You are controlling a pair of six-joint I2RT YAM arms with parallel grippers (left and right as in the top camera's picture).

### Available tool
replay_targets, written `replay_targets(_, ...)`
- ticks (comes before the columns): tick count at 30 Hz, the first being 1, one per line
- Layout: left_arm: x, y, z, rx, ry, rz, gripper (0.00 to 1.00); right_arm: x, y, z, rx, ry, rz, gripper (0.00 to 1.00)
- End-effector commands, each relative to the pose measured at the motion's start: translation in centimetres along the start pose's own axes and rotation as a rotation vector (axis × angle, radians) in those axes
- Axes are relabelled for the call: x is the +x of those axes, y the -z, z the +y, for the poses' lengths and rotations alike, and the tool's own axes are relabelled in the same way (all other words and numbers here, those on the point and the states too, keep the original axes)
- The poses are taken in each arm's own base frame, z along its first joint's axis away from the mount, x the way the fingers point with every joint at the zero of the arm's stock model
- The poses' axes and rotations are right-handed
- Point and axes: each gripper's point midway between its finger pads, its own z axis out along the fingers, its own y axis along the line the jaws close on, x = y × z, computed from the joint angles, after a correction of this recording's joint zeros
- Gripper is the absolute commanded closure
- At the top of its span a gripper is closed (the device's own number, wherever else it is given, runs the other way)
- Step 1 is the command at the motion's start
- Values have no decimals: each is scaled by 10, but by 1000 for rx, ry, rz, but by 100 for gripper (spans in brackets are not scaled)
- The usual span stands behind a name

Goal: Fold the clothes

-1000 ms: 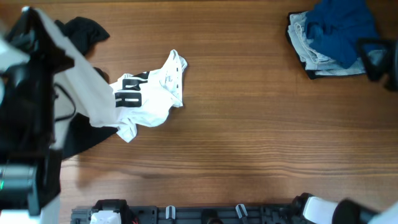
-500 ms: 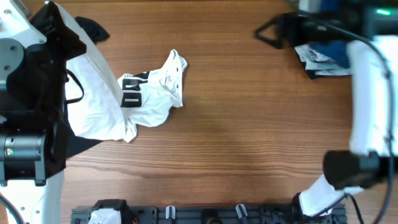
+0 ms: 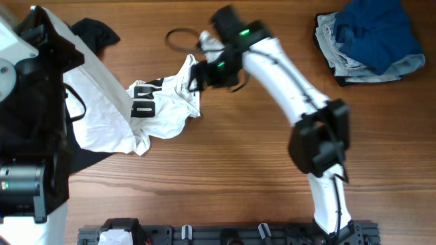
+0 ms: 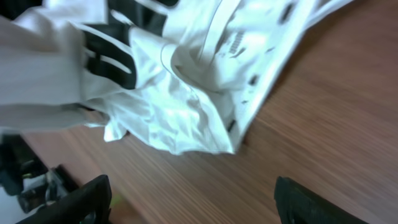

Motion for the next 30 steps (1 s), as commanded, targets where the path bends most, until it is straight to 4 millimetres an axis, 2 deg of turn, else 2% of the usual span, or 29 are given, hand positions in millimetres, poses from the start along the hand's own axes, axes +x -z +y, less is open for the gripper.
replay_targets(1,-16,12,8,-39,-3,-56,96,8,-58,-5,115,-178,47,15)
replay_targets(3,-16,13,10,-47,-4,-56,96,12,-79,-2,115,-192,64,15)
replay_targets(9,-15,13,10,-51,-4,-55,96,22,-120,1,129,-205,101,16)
replay_targets(13,-15,13,13,-66,-6,-54,96,35,-147,-7,213,-258,119,17)
replay_targets(15,-14,13,18,-91,-8,-54,96,37,-153,-6,224,-275,119,20)
replay_targets(17,-13,14,21,-110,-10,-52,96,35,-155,-6,228,-286,109,27)
replay_targets(19,-12,14,24,-123,-17,-48,96,32,-153,-8,225,-290,100,45)
replay_targets(21,-11,14,25,-131,-18,-45,96,29,-149,-16,222,-310,99,79)
replay_targets(22,-11,14,25,-132,-18,-43,96,28,-145,-18,208,-324,103,92)
replay_targets(23,-10,14,25,-132,-18,-42,96,26,-141,-22,194,-339,103,96)
replay_targets(26,-5,13,27,-140,-25,-20,96,12,-114,-44,187,-338,73,96)
replay_targets(30,12,6,32,-163,-40,44,96,-17,-51,-86,178,-366,-31,96)
